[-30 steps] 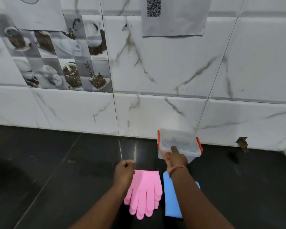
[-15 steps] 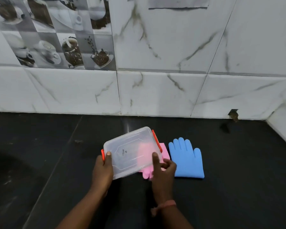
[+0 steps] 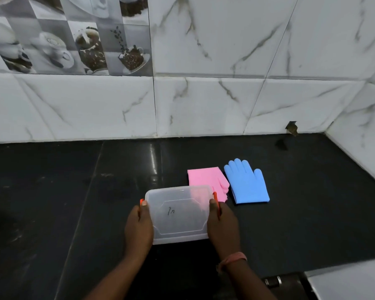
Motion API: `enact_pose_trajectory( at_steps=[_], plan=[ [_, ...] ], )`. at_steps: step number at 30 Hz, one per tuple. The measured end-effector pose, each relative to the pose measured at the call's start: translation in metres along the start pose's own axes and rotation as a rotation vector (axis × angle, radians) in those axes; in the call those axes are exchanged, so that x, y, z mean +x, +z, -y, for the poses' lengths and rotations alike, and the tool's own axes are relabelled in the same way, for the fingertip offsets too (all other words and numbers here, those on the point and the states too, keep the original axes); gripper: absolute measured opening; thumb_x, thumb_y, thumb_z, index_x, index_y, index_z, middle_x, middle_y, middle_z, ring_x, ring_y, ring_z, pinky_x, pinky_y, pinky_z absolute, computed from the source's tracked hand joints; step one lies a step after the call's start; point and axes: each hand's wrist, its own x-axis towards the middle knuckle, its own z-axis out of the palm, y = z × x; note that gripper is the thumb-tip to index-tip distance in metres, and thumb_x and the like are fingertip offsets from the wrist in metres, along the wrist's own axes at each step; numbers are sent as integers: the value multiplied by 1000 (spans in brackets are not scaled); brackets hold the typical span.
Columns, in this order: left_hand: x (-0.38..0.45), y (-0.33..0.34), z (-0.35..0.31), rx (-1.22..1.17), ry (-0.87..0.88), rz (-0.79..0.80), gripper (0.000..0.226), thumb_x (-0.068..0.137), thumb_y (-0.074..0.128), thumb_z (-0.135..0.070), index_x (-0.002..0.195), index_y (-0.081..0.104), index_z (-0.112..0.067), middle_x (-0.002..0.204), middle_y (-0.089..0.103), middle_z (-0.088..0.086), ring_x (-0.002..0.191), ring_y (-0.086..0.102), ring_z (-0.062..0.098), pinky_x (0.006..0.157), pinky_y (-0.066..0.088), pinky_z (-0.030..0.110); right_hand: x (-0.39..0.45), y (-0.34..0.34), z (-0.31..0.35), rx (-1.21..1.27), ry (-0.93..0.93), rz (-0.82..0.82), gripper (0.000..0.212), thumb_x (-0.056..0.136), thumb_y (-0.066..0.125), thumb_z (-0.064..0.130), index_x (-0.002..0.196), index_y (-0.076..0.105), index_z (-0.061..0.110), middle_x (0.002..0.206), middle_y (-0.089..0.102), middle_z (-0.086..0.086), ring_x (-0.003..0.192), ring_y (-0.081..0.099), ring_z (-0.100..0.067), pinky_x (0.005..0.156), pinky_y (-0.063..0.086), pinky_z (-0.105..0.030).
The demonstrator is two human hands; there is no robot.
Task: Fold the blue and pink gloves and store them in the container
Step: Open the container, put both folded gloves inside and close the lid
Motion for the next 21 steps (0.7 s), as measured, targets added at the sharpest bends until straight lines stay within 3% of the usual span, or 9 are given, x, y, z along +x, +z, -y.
enact_pose_trajectory(
  at_steps=[6,9,13,15,18,20,21],
  plan=[
    [-8,-12,11,85,-49,37,50,108,37,-39,74,55,-7,78,60,8,71,54,24,61,38,34,-16,10,-19,-24,77,17,50,101,41,51,73,67,19,75,68,2,73,64,-13,68,54,-32],
    [0,-9,4,54,-67,55,48,108,37,-39,78,58,-7,82,62,8,77,57,27,68,40,37,-15,11,-19,36,120,-22,54,100,40,55,71,70,19,71,70,4,71,67,-13,61,50,-27],
    [10,-12,10,-115,-268,140,50,106,37,-42,91,74,-12,90,75,13,90,71,35,84,56,45,-1,0,-24,125,322,55,53,100,44,52,76,74,15,79,74,-3,79,68,-20,73,54,-36],
    [8,-19,19,-220,-380,231,51,104,40,-46,88,80,-19,87,80,13,86,76,36,83,61,49,3,-5,-27,142,341,92,47,100,47,44,74,73,14,82,73,-8,77,66,-21,76,54,-38],
    [10,-26,33,-256,-424,331,40,103,49,-40,101,77,-11,91,80,19,80,76,38,70,59,43,6,-9,-23,-141,122,-32,31,97,51,43,96,67,17,101,70,-8,92,65,-22,89,53,-44],
    [13,-28,32,-271,-449,394,32,100,54,-25,114,70,-1,99,76,27,79,73,39,66,58,42,8,-10,-9,-402,-175,-67,57,87,56,64,127,58,23,129,62,-3,119,59,-26,103,47,-48],
    [15,-28,30,-287,-455,403,31,98,54,-19,117,67,2,100,74,30,78,71,38,63,57,40,8,-9,0,-501,-273,45,84,77,56,79,143,44,28,145,50,-1,135,47,-28,111,38,-51]
  ],
)
